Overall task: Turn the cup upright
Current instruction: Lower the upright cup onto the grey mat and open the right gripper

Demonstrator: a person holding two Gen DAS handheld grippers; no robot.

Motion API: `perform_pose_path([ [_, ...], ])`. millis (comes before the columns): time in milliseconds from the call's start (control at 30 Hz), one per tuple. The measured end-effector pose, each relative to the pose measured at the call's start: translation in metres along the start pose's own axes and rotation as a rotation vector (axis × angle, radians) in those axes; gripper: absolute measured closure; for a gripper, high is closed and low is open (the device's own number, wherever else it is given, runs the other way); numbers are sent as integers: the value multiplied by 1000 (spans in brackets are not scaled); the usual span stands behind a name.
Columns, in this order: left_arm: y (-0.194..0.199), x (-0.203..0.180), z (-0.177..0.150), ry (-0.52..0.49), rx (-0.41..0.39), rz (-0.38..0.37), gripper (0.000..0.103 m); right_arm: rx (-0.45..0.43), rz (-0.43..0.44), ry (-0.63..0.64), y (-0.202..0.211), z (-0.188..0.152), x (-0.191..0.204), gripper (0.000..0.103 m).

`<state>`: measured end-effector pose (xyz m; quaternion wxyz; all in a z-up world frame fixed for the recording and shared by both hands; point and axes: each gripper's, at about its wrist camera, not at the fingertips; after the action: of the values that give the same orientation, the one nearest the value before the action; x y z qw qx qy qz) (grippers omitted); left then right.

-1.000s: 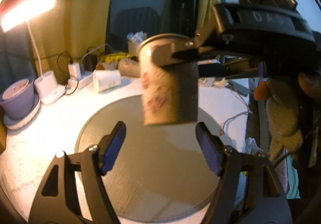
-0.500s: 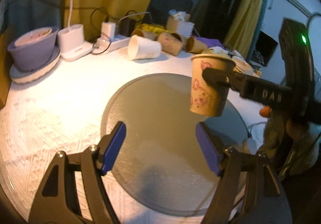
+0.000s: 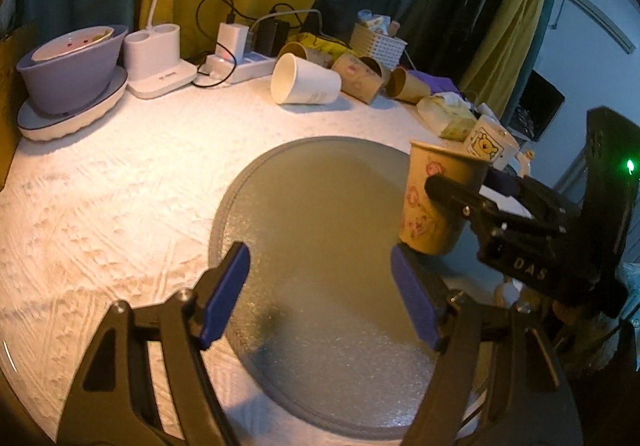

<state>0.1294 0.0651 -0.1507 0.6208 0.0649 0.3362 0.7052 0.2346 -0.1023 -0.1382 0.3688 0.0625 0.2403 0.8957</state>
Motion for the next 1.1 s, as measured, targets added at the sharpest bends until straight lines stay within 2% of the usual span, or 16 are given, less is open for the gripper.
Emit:
perform_pose_path([
  [200, 3, -5, -2, -13, -1, -5, 28, -25, -7, -8, 13, -10, 1, 33],
  [533, 9, -15, -9, -55, 2, 9, 22, 35, -21, -45, 24, -34, 6, 32],
  [1100, 45, -36, -26, -120, -38, -4, 21, 53, -62, -134, 68, -47, 12, 32],
])
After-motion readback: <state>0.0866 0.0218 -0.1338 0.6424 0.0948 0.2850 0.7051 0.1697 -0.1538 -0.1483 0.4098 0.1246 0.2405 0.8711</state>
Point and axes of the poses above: each gripper's, at about its wrist camera, not at the fingertips, and y roughly against the way its jaws point, x to its left, z to its top, and after that the axes turned 9 degrees about -x, right-handed
